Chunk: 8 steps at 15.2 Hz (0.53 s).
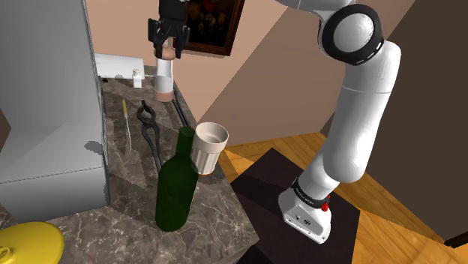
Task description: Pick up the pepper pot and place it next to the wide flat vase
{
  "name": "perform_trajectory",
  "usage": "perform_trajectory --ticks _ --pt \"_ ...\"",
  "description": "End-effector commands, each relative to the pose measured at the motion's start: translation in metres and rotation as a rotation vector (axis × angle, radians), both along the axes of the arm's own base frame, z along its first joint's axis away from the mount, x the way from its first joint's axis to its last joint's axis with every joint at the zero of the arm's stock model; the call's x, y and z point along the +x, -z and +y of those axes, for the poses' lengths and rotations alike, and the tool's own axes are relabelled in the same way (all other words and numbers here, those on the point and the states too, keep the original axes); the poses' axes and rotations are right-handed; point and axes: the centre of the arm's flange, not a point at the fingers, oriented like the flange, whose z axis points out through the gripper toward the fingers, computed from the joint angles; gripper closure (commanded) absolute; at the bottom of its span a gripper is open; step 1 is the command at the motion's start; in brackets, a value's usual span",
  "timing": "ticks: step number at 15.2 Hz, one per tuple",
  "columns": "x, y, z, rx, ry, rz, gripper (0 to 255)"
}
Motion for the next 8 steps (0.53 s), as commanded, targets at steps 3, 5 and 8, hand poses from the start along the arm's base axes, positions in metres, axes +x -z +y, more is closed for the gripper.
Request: perform_trajectory --ticks 3,5,8 --pt "-0.031 -0.013 0.042 -0.001 0.001 0.0 255" --pt "-0.047 -0.02 0.062 -0.001 0.001 0.0 255" --pt "-0.07 -0.03 0.093 -0.001 0.001 0.0 255"
